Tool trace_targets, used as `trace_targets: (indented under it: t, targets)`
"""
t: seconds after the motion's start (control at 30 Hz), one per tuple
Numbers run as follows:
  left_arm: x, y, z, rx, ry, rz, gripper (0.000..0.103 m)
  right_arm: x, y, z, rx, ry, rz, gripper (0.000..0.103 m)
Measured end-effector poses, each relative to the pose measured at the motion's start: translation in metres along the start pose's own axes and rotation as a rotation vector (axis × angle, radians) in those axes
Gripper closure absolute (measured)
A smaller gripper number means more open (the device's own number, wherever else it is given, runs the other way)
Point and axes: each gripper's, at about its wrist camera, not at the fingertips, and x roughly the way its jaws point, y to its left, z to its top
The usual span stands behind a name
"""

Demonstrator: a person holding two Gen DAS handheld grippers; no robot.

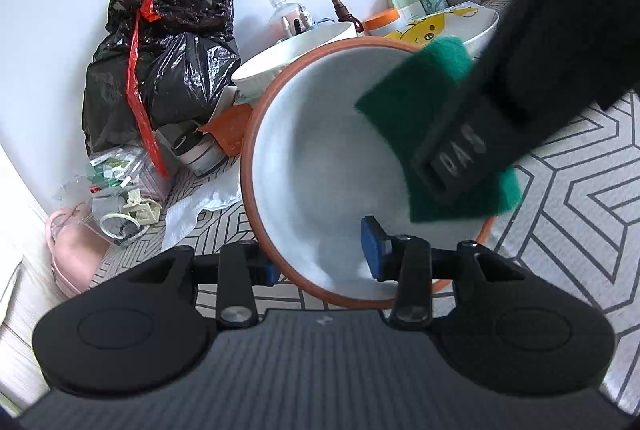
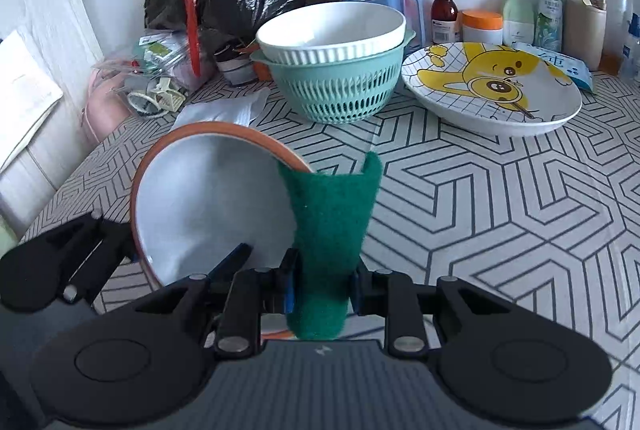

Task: Clean bowl
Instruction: 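Scrub the bowl's interior near the rim with the right gripper while the left gripper holds it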

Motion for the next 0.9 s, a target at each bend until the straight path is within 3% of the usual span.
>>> trace_targets:
  t: [0.17, 0.4, 0.77, 0.9]
  targets:
    - [0.001, 0.003, 0.0, -0.018, 0.004, -0.022, 0.062, -0.005, -0.003, 0.01, -0.023, -0.011, 0.014, 0.077]
    - [0.001, 0.0, 0.0, -0.002, 0.002, -0.011, 0.062, -0.019, 0.008, 0.025, -0.116, -0.074, -0.068, 0.077]
    - [0.005, 0.013, 0.001, -0.025, 0.008, -0.029, 0.062, -0.033, 0.034, 0.041, -0.206, -0.144, -0.069, 0.075]
    - [0.005, 0.012, 0.0, -0.026, 0.007, -0.03, 0.063, -0.028, 0.028, 0.039, -0.171, -0.147, -0.068, 0.075]
